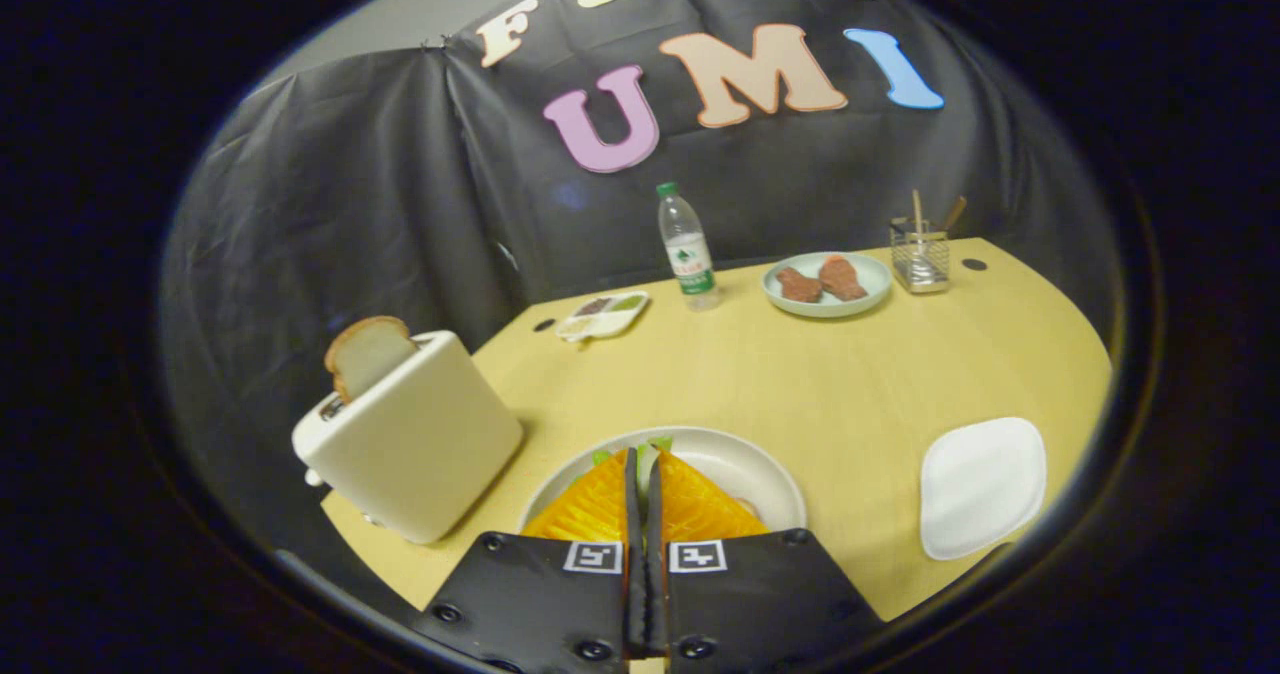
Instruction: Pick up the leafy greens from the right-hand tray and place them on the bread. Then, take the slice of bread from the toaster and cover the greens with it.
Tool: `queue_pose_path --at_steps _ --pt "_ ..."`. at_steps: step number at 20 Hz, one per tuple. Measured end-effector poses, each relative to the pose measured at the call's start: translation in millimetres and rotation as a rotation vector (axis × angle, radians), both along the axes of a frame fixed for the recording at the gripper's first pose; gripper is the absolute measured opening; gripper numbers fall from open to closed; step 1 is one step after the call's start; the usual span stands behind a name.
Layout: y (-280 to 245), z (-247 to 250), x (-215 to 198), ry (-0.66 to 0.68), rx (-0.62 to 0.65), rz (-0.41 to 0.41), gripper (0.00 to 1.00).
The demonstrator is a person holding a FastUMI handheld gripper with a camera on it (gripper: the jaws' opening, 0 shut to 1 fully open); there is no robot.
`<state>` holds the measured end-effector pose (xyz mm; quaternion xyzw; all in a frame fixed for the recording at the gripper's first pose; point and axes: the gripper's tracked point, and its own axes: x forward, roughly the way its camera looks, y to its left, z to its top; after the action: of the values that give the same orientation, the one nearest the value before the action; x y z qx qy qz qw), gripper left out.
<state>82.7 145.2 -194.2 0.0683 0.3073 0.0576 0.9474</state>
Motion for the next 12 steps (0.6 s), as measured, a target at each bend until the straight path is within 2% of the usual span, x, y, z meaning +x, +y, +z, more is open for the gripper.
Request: queue_pose_path --at_steps 4,8,12 --pt "-17 -32 -7 0.079 -0.049 0.008 0.04" --pt "-7 -40 -9 0.096 -0.038 0.05 0.09" --pt "-13 -44 -10 0.101 -0.064 0.048 0.09"
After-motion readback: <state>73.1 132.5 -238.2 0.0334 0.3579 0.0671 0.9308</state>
